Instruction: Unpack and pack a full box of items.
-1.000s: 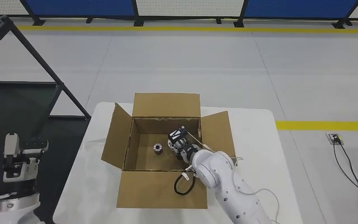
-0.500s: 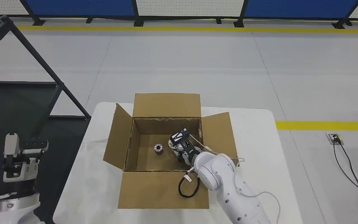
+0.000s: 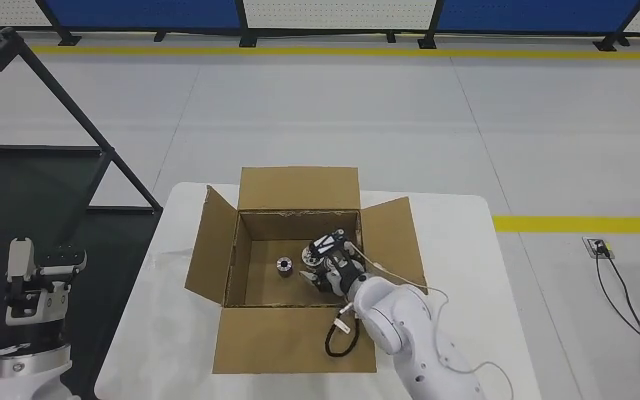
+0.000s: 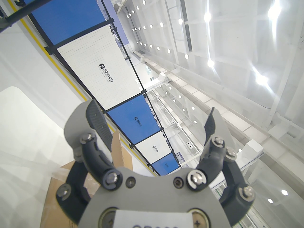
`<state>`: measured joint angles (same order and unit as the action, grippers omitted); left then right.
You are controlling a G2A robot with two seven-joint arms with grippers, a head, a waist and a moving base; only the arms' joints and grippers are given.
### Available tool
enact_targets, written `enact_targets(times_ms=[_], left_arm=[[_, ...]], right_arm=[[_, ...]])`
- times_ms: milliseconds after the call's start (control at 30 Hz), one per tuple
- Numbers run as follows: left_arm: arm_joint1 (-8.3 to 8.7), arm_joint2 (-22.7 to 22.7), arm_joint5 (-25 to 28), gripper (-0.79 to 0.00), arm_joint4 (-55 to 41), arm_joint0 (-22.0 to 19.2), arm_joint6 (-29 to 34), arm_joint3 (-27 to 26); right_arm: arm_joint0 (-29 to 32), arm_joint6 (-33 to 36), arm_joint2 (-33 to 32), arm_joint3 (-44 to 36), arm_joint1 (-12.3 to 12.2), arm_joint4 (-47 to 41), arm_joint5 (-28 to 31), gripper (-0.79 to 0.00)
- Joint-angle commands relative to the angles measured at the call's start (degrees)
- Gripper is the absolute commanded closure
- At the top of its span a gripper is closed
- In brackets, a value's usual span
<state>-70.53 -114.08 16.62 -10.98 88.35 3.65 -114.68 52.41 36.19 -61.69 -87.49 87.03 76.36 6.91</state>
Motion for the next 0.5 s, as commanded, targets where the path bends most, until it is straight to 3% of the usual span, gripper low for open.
enact_targets(times_ms=[0,133,467], left_arm=[[0.00,0.0,0.0,-0.785,0.0,0.0,0.0,0.0],[0.00,0.0,0.0,-0.785,0.0,0.0,0.0,0.0],[0.00,0.0,0.0,-0.785,0.0,0.0,0.0,0.0]], right_arm=[[2.2,-2.8,-1.2,-3.8,-0.3,-1.4,1.8,-0.785],[6.4,-6.2,-3.8,-10.2,-1.1,-3.6,5.9,-0.785],[6.4,-6.2,-3.8,-10.2,-1.1,-3.6,5.9,-0.785]])
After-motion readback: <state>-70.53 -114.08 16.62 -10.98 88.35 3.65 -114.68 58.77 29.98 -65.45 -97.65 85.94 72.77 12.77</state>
